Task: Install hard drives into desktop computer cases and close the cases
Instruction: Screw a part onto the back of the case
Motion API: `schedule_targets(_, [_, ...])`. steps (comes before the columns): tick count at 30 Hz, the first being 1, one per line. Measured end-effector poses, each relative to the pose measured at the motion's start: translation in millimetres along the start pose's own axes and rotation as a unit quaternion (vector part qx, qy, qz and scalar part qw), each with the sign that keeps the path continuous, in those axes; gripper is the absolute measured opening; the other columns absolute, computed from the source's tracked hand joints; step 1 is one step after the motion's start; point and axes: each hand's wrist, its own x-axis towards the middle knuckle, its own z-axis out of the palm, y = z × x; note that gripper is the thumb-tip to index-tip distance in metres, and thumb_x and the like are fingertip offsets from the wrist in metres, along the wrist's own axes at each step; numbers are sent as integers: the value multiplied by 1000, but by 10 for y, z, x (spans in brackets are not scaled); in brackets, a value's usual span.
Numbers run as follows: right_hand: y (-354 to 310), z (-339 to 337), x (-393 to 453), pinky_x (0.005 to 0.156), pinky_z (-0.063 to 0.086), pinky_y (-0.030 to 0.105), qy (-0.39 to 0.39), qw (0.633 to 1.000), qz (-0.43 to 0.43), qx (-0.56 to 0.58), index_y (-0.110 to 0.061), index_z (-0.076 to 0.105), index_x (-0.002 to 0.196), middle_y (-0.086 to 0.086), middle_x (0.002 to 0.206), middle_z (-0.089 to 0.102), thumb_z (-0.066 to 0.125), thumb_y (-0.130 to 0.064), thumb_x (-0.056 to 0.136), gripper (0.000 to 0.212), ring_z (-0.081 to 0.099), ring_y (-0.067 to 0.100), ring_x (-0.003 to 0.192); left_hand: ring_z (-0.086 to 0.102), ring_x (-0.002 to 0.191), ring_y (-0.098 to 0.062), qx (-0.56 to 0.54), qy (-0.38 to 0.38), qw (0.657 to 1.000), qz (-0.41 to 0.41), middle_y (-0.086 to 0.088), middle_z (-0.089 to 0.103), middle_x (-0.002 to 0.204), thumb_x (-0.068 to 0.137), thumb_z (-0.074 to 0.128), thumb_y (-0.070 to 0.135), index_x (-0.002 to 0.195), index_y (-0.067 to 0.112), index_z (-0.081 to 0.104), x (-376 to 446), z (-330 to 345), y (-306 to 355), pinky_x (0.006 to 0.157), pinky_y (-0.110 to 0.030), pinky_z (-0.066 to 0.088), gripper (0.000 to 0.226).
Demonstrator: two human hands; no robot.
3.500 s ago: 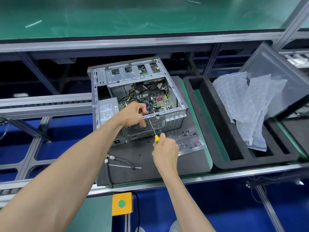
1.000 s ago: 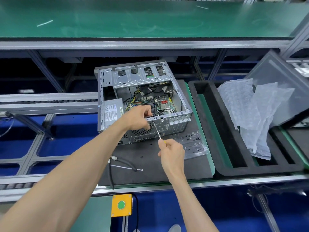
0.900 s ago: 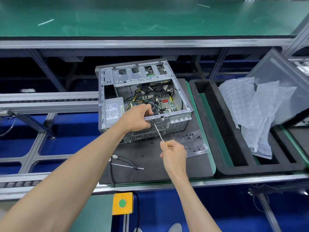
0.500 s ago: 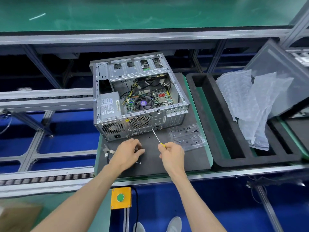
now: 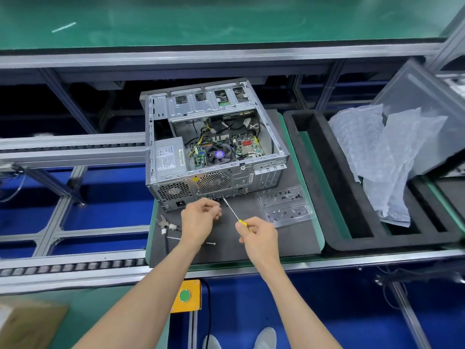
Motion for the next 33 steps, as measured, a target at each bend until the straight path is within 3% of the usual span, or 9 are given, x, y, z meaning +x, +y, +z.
schedule_targets(5, [0,8,-39,53,42,10,-7,1000,-16,-12,-18,71,82,4,62,69,68,-25,92,13,61,2,54,76,81,-23,-215,-6,974,-72,-14,77,83,97,56,-5,102,4,64,-65,-9,69,70,-24,60,12])
schedule_targets(9, [18,17,-70,54,42,10,-14,999,-22,-19,-20,71,83,0,62,69,68,-28,93,13,63,3,57,76,78,-24,-257,0,963,-88,-17,76,82,93,69,4,98,-2,70,-105,-53,56,67,-22,59,8])
schedule_targets(13, [40,30,-90,57,46,16,-23,999,-21,-24,-21,70,82,-1,62,68,68,-28,92,12,65,5,59,74,77,-19,-261,-3,963,-70,-15,77,84,88,74,0,96,2,78,-87,-112,41,73,-22,58,9])
schedule_targets(17, [45,22,-92,62,49,18,-32,999,-27,-25,-21,71,83,-3,62,68,68,-27,93,12,66,6,61,68,84,-13,-246,-21,967,-58,-7,78,91,88,73,1,91,14,82,-56,-135,52,84,-25,56,16])
schedule_targets(22, [23,-13,-78,56,43,11,-49,998,-29,-10,-16,75,83,-4,54,62,66,-23,94,16,57,1,53,60,72,-18,-200,-54,977,-42,-6,71,75,94,67,2,91,9,78,-19,-163,99,75,-26,52,13])
schedule_targets(24, [28,-47,-64,58,46,15,-54,998,-35,-17,-18,76,81,-5,52,61,67,-22,92,15,55,1,52,62,67,-15,-158,-80,984,-11,-7,71,72,93,66,-1,89,7,76,-10,-211,131,70,-22,53,14])
schedule_targets(27, [74,-100,-38,65,51,31,-48,996,-54,-43,-24,78,81,-8,56,59,73,-23,86,7,54,8,57,64,61,-11,-80,-134,987,32,-5,71,67,90,67,-7,85,5,75,40,-351,203,65,-18,53,15])
schedule_targets(30, [111,-121,-54,70,51,30,-9,990,-81,-111,-34,78,89,-16,69,66,78,-32,79,10,58,8,68,68,62,-12,-17,-197,980,21,-6,70,66,88,69,-9,85,4,74,90,-497,298,65,-19,56,14])
schedule_targets(33, [124,-71,-88,69,53,33,-14,988,-128,-87,-28,78,93,-10,72,69,76,-30,84,9,61,11,70,69,66,-15,-22,-188,982,19,-11,69,70,88,69,-10,88,3,74,71,-530,378,67,-22,59,15])
